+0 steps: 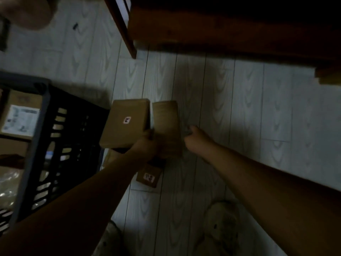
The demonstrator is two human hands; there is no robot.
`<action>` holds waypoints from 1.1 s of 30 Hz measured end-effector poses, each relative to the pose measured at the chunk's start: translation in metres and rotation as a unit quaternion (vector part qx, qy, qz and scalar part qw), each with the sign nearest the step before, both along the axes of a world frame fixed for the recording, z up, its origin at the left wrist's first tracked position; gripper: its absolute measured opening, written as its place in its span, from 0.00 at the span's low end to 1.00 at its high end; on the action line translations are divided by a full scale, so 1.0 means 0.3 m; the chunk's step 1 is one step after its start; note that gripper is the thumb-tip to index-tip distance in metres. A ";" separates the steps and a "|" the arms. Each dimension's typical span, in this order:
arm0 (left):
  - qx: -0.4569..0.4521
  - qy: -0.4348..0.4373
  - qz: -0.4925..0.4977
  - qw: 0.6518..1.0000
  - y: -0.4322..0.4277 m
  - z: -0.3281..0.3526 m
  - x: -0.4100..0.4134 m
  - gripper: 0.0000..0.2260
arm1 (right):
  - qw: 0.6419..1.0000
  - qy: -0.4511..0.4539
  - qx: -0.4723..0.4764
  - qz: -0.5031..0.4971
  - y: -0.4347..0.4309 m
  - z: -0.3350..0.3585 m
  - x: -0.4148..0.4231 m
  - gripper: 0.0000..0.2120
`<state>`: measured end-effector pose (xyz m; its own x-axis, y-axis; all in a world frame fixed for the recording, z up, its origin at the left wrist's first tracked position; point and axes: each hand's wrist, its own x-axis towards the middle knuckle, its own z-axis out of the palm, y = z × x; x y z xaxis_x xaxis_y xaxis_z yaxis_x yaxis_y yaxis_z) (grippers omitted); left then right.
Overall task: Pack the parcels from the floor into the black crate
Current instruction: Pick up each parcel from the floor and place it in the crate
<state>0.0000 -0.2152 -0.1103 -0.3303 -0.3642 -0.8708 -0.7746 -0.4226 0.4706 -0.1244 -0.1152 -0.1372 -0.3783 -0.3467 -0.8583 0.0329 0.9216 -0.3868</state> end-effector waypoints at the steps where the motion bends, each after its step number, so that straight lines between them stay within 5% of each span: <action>1: -0.014 -0.016 0.010 1.000 0.000 -0.043 -0.013 0.18 | 1.000 -0.005 -0.007 -0.015 -0.019 -0.050 0.011 0.28; 7: -0.007 -0.043 0.061 0.997 -0.008 -0.150 -0.040 0.22 | 0.995 -0.034 -0.052 -0.073 -0.038 -0.167 0.081 0.25; 12: 0.031 0.017 -0.001 0.999 -0.014 0.056 0.048 0.21 | 0.993 -0.042 -0.062 -0.095 0.012 0.048 0.107 0.27; 25: -0.021 0.128 -0.044 0.991 -0.110 1.295 0.316 0.18 | 0.969 -0.029 -0.184 -0.165 0.000 1.386 0.396 0.24; 33: -0.116 0.221 -0.132 0.959 -0.152 1.888 0.523 0.25 | 0.935 0.088 -0.305 -0.160 0.027 2.011 0.622 0.24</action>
<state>0.1570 -0.2609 0.4562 -0.7566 -0.3839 -0.5293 -0.5425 -0.0833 0.8359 0.0622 -0.1070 0.4660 -0.6630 -0.5963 -0.4527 0.1556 0.4818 -0.8624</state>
